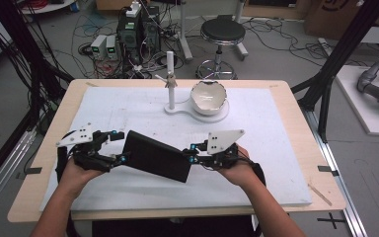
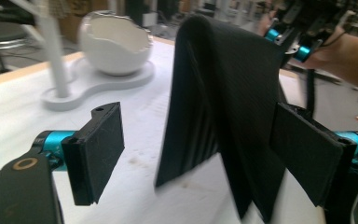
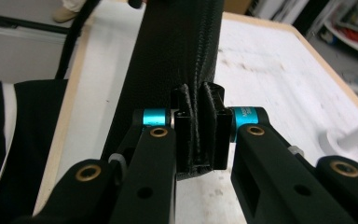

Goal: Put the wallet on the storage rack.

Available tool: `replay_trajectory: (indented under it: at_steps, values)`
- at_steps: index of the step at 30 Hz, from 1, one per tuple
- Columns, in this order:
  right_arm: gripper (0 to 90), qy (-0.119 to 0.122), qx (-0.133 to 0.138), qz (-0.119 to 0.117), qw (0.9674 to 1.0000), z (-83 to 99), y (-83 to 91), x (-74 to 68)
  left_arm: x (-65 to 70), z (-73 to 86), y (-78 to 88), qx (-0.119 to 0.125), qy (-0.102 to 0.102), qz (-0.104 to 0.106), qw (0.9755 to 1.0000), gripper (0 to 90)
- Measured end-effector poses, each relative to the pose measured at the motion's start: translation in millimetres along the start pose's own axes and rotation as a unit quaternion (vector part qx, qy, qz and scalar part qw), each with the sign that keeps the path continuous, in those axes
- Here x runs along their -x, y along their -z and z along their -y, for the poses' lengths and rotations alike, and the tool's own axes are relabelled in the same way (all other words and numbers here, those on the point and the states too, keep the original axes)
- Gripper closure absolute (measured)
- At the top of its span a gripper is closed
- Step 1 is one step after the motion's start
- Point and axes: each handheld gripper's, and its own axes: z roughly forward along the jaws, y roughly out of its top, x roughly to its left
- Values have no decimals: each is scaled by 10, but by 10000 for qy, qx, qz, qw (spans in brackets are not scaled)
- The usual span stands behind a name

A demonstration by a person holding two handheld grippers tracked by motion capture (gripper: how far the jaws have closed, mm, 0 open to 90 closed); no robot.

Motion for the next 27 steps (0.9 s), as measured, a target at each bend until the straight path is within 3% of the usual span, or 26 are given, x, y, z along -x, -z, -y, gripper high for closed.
replay_trajectory:
  at_steps: [2, 4, 5, 6, 8, 11, 12, 13, 14, 15, 16, 17, 20, 24, 27]
  values:
    - [848, 148, 72, -94, 9998, -14, -17, -16, 9, 5, -58, -105, 52, 227, 9997, 178]
    - [848, 135, 90, -107, 9998, -11, -20, -10, 25, 21, -109, -272, 35, 513, 9983, 211]
    - [846, 65, 118, -145, 9998, 11, -26, 11, 46, 29, -126, -343, -46, 716, 9968, 399]
    - [846, 65, 118, -145, 9998, 11, -26, 11, 62, 28, -129, -394, -106, 733, 9965, 399]
    - [841, -102, 128, -132, 9998, 61, -25, 40, 87, 8, -110, -529, -138, 856, 9948, 688]
    - [778, -403, 441, -38, 9982, 163, -17, 73, 167, -66, -119, -626, -377, 778, 9943, 756]
    - [730, -636, 565, 19, 9964, 195, -15, 79, 195, -110, -127, -691, -448, 741, 9938, 758]
    - [558, -1086, 814, 170, 9906, 247, 10, 99, 222, -152, -135, -752, -528, 652, 9936, 760]
    - [503, -1251, 897, 262, 9877, 266, 34, 119, 238, -190, -142, -793, -547, 578, 9937, 760]
    - [503, -1251, 897, 262, 9877, 266, 34, 119, 248, -221, -146, -778, -536, 532, 9941, 760]
    - [476, -1405, 899, 337, 9854, 281, 69, 136, 256, -254, -147, -750, -562, 448, 9946, 760]
    - [430, -1516, 880, 574, 9828, 319, 151, 145, 259, -294, -150, -738, -577, 376, 9949, 760]
    - [394, -1552, 789, 805, 9814, 379, 237, 128, 262, -456, -189, -828, -717, 71, 9940, 760]
    - [380, -1768, 674, 1021, 9766, 595, 490, 17, 222, -748, -374, -1209, -1014, -130, 9874, 759]
    - [380, -1813, 661, 1118, 9748, 645, 572, -24, 187, -992, -570, -1555, -1216, -151, 9802, 759]
